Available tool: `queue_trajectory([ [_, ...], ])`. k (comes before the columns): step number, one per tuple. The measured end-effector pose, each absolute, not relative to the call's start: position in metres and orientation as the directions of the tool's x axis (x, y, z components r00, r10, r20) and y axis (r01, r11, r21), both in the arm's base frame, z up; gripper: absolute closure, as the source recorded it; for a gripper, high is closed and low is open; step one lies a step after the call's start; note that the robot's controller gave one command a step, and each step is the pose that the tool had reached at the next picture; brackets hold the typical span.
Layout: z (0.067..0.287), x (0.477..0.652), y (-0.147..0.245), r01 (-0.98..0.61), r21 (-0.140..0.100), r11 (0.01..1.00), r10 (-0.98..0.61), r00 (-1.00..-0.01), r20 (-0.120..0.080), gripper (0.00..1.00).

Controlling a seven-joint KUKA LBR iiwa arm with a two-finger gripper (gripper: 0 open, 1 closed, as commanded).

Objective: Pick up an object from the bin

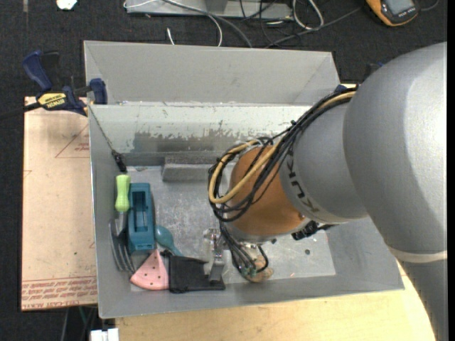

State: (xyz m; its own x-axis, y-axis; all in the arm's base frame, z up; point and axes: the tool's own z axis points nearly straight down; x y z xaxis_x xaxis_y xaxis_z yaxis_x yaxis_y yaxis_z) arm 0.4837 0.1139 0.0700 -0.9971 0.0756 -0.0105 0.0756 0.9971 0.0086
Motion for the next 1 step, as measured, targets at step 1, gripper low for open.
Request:
queue_trajectory([
  [1, 0.0708, 0.4860, 0.1138, 0.077, 0.010, 0.997, 0.077, -0.997, -0.019, 0.00],
])
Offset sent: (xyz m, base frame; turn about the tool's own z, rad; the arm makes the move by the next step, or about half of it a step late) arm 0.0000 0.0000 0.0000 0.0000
